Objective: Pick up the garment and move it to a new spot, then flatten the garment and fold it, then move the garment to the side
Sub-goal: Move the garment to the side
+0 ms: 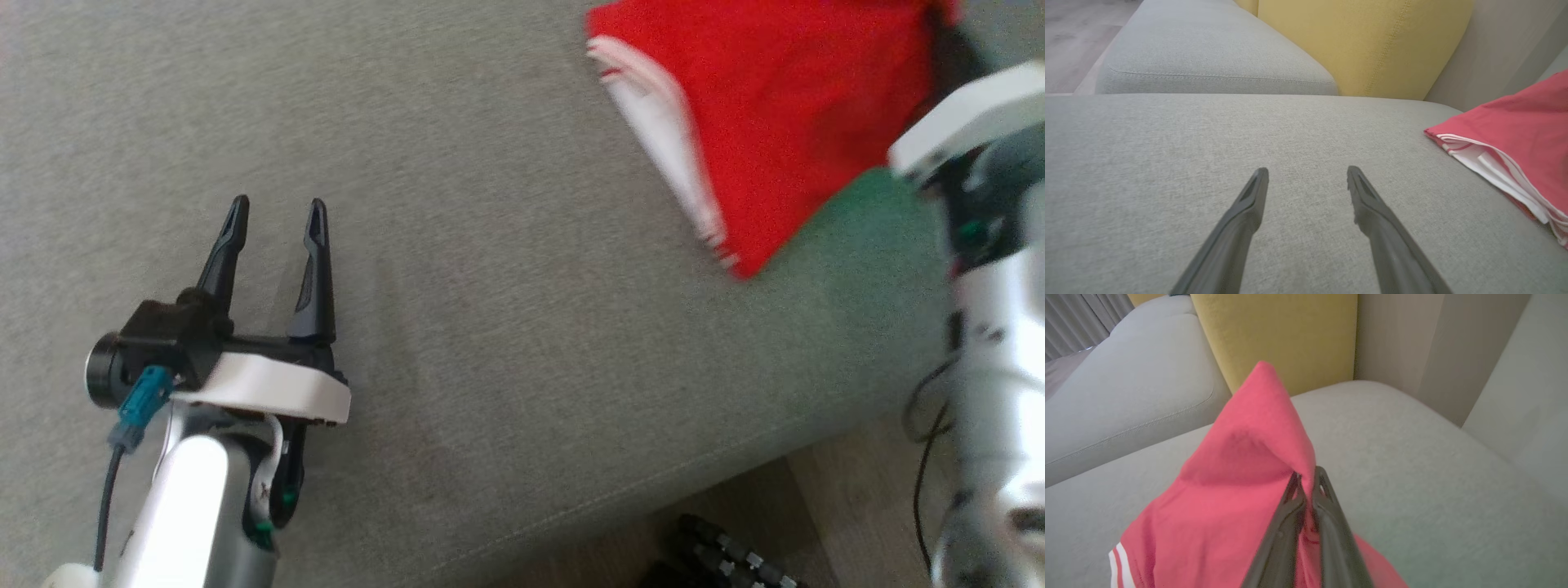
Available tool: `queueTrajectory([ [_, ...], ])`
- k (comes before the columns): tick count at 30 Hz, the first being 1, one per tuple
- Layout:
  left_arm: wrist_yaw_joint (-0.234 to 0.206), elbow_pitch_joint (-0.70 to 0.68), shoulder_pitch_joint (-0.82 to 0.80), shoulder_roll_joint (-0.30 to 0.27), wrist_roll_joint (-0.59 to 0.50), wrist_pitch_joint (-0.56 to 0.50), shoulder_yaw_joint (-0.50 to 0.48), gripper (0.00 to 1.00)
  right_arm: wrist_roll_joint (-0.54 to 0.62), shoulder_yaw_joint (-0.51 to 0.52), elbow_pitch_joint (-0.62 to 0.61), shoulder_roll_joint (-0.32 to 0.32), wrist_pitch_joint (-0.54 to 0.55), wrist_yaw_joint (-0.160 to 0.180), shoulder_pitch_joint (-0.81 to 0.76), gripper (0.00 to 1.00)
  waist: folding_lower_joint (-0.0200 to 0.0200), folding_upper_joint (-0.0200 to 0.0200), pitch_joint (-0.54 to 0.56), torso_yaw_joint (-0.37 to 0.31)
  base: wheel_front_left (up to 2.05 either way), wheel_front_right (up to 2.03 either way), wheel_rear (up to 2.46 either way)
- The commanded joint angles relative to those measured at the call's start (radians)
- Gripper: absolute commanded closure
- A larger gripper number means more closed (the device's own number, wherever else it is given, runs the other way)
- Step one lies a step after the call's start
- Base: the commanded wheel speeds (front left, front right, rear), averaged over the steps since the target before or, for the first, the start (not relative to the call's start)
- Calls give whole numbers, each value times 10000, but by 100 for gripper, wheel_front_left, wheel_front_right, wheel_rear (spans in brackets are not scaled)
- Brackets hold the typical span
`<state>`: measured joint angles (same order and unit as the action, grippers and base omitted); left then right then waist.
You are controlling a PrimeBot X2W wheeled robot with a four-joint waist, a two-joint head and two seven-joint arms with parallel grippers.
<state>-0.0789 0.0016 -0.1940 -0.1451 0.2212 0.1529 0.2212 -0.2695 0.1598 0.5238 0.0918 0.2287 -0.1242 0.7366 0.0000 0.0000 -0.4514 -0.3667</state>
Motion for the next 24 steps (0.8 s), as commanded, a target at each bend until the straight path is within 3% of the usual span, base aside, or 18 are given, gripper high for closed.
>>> queueTrajectory([
  [1,-18,-388,-308,-78,31,106,-243,0,332,269,-53,397,-132,-65,705,100,0,0,-60,235,0,0,0],
  [12,-47,-391,-483,-40,75,219,-118,0,2319,1992,1511,1789,-149,-65,2368,100,0,0,-353,910,0,0,0],
  [24,-107,-434,-583,-78,120,283,-75,0,2986,2119,1699,1780,-242,-65,2743,100,0,0,-509,1074,0,0,0],
])
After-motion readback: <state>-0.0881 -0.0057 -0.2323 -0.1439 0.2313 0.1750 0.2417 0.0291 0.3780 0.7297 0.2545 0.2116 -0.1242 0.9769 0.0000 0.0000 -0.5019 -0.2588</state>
